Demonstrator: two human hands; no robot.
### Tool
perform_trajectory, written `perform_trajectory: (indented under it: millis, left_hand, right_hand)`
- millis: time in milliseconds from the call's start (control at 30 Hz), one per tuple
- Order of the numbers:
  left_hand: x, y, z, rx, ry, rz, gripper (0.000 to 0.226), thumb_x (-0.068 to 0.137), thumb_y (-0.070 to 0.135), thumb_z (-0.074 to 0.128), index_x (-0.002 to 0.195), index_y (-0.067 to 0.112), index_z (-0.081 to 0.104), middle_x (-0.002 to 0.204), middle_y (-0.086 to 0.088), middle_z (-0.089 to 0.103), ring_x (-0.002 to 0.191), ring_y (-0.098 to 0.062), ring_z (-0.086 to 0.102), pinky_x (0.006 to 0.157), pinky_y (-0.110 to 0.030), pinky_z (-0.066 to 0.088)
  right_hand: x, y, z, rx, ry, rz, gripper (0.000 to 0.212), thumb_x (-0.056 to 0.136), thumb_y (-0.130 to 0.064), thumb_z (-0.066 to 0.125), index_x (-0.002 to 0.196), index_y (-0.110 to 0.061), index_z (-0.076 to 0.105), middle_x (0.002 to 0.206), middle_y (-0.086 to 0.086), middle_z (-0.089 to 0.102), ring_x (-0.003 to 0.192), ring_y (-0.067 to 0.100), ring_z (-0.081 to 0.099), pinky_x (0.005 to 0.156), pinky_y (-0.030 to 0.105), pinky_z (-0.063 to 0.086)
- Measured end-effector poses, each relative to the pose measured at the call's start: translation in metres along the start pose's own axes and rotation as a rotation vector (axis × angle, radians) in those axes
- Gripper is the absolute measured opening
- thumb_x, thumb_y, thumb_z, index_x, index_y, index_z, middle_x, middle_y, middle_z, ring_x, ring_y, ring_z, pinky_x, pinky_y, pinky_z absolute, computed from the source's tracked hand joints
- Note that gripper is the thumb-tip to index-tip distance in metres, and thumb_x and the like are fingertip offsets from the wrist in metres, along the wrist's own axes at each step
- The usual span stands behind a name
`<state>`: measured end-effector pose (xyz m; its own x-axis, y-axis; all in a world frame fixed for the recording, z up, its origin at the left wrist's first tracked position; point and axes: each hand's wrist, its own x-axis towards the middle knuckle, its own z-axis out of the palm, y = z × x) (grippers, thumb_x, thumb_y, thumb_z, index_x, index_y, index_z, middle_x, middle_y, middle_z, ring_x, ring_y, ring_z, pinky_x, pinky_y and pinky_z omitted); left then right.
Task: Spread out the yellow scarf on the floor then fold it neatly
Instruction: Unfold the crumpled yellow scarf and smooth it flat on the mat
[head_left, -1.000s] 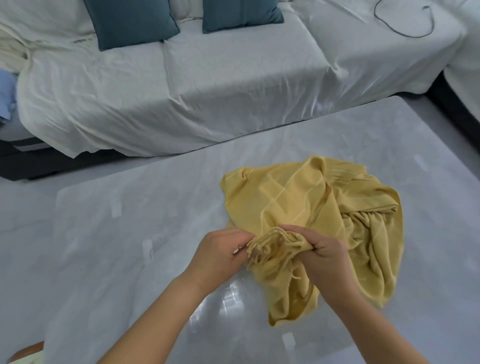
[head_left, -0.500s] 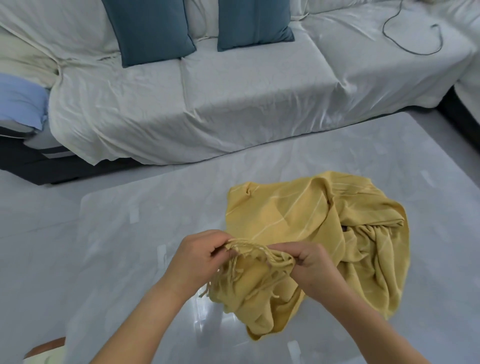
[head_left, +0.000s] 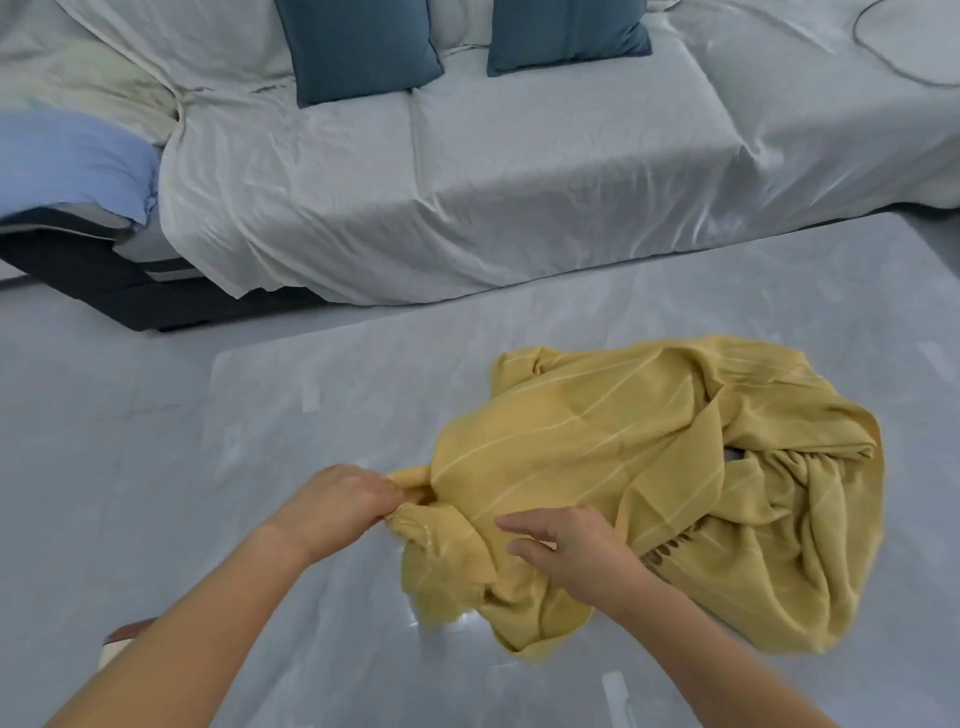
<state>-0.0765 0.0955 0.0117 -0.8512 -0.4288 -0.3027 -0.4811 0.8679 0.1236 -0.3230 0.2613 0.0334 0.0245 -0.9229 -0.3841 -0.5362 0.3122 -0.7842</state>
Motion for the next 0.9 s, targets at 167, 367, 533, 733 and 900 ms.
perform_trajectory:
  millis: [167, 367, 533, 733, 900]
  left_hand:
    - [-0.029, -0.009, 0.053, -0.022, -0.181, -0.269, 0.059, 0.095, 0.003, 0.029, 0.149, 0.021, 0.012, 0.152, 0.008, 0.000, 0.143, -0.012, 0.013, 0.115, -0.029, 0.011]
    - [0.007, 0.029, 0.109, -0.190, 0.065, -0.485, 0.085, 0.083, 0.067, 0.000, 0.147, 0.011, 0.001, 0.150, 0.003, -0.008, 0.140, -0.014, -0.008, 0.112, -0.031, -0.005]
    - [0.041, 0.052, 0.160, -0.226, -0.014, -0.524, 0.077, 0.091, 0.057, 0.012, 0.146, 0.004, 0.020, 0.155, -0.009, 0.012, 0.143, -0.025, 0.013, 0.110, -0.038, 0.011]
    - [0.037, 0.043, 0.189, -0.194, 0.035, -0.495, 0.089, 0.088, 0.071, 0.014, 0.145, 0.003, 0.025, 0.154, -0.010, 0.020, 0.143, -0.019, 0.012, 0.110, -0.040, 0.016]
    - [0.021, 0.032, 0.198, -0.182, 0.032, -0.541, 0.094, 0.085, 0.075, 0.017, 0.144, 0.003, 0.028, 0.154, -0.010, 0.023, 0.143, -0.019, 0.015, 0.110, -0.040, 0.017]
  right_hand:
    - [0.018, 0.026, 0.024, -0.289, -0.124, -0.071, 0.089, 0.070, -0.077, 0.022, 0.147, -0.032, 0.022, 0.149, -0.020, 0.019, 0.137, -0.003, 0.018, 0.109, 0.020, 0.023]
    - [0.078, 0.045, 0.067, -0.673, 0.096, -0.255, 0.083, 0.088, -0.072, 0.018, 0.149, -0.016, 0.019, 0.156, 0.001, 0.017, 0.143, 0.021, 0.016, 0.110, 0.045, 0.016]
    - [0.124, 0.052, 0.085, -0.803, 0.159, -0.305, 0.070, 0.090, -0.067, 0.019, 0.146, -0.027, 0.031, 0.153, 0.002, 0.027, 0.141, 0.024, 0.022, 0.109, 0.048, 0.016]
    - [0.126, 0.103, 0.096, -0.906, 0.118, -0.137, 0.081, 0.083, -0.078, 0.019, 0.149, -0.031, 0.019, 0.156, 0.002, 0.017, 0.142, 0.025, 0.017, 0.111, 0.047, 0.014]
    - [0.124, 0.100, 0.091, -0.906, 0.071, -0.020, 0.095, 0.076, -0.086, 0.022, 0.149, -0.026, 0.018, 0.155, 0.004, 0.019, 0.142, 0.025, 0.019, 0.111, 0.046, 0.014]
